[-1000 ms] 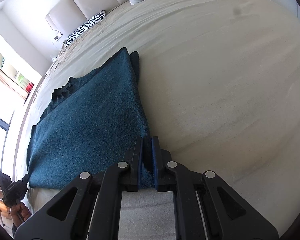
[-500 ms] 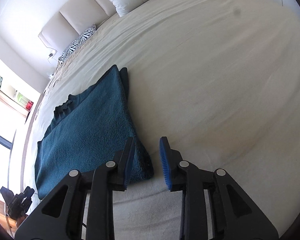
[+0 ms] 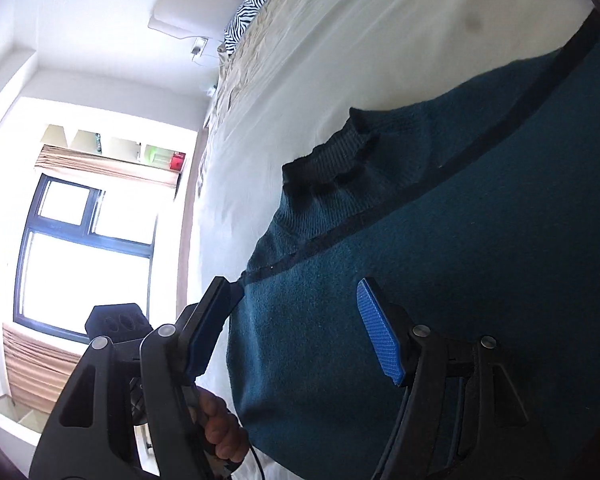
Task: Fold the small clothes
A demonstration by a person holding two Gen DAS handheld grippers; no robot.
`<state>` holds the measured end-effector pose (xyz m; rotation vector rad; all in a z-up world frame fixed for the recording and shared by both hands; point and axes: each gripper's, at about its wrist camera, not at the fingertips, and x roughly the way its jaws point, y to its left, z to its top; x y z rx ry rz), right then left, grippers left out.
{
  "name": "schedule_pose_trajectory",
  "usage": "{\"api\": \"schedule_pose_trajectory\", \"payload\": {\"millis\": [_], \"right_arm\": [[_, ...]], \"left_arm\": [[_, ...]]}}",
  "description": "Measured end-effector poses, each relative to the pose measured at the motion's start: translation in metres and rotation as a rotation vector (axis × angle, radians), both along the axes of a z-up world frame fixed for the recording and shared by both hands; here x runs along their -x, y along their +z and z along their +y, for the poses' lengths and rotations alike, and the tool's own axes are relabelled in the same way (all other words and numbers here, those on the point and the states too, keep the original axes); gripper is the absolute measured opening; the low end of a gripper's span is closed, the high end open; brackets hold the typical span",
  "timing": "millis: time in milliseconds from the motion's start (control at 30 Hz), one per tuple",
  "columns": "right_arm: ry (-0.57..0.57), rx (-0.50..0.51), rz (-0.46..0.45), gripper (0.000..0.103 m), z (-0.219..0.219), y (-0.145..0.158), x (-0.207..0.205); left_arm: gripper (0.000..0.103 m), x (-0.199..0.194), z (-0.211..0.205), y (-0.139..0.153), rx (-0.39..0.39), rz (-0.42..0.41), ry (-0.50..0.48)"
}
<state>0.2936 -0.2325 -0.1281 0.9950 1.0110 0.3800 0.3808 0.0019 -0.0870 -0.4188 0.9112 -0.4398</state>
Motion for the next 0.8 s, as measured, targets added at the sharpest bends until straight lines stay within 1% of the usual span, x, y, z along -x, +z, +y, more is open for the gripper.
{"api": "schedule_pose_trajectory", "payload": {"millis": [33, 67, 100, 133, 167, 233, 267, 300, 400, 467, 533, 567, 600, 633, 667, 733, 800], "right_arm": [[-0.006, 0.004, 0.014, 0.065, 0.006, -0.007, -0.008], [-0.017, 0.016, 0.02, 0.062, 0.009, -0.013, -0.012], [-0.025, 0.006, 0.01, 0.061, 0.006, -0.017, -0.016], [-0.049, -0.019, 0.0, 0.052, -0.005, -0.021, -0.018], [-0.082, -0.046, -0.001, 0.045, -0.019, -0.025, -0.019], [-0.163, -0.091, -0.009, 0.04, -0.054, -0.031, -0.017], [-0.21, -0.096, -0.014, 0.034, -0.074, -0.033, -0.014], [-0.26, -0.087, -0.013, 0.032, -0.092, -0.034, -0.009], [-0.413, -0.05, -0.017, 0.031, -0.148, -0.036, 0.011], [-0.493, -0.024, -0.03, 0.031, -0.176, -0.032, 0.027], [-0.577, 0.046, -0.021, 0.035, -0.194, -0.021, 0.046], [-0.609, 0.066, -0.033, 0.041, -0.2, -0.014, 0.057], [-0.636, 0.08, -0.041, 0.044, -0.202, -0.006, 0.069], [-0.636, 0.083, -0.068, 0.045, -0.199, 0.001, 0.08], [-0.6, 0.083, -0.096, 0.045, -0.193, 0.009, 0.088], [-0.484, 0.092, -0.141, 0.045, -0.163, 0.022, 0.1], [-0.331, 0.049, -0.183, 0.045, -0.112, 0.024, 0.108]], "left_arm": [[0.052, -0.006, 0.004, -0.008, -0.003, 0.015, 0.008], [0.052, -0.009, 0.011, -0.017, 0.005, 0.031, 0.023], [0.049, -0.009, 0.021, -0.025, 0.035, 0.041, 0.036], [0.046, -0.008, 0.031, -0.031, 0.084, 0.04, 0.039], [0.046, -0.007, 0.04, -0.034, 0.13, 0.035, 0.039], [0.046, -0.008, 0.054, -0.038, 0.193, 0.034, 0.05], [0.045, -0.01, 0.058, -0.039, 0.204, 0.041, 0.058], [0.045, -0.012, 0.059, -0.039, 0.204, 0.043, 0.062], [0.045, -0.015, 0.061, -0.038, 0.2, 0.036, 0.06], [0.045, -0.017, 0.063, -0.039, 0.208, 0.044, 0.066], [0.045, -0.016, 0.066, -0.035, 0.199, 0.042, 0.08], [0.045, -0.013, 0.069, -0.031, 0.187, 0.04, 0.096], [0.047, -0.009, 0.068, -0.023, 0.172, 0.037, 0.111], [0.053, -0.001, 0.069, -0.016, 0.161, 0.025, 0.123], [0.057, 0.01, 0.068, -0.006, 0.16, 0.007, 0.123], [0.063, 0.042, 0.059, 0.012, 0.179, -0.033, 0.095], [0.069, 0.081, 0.039, 0.024, 0.185, -0.075, 0.012]]}}
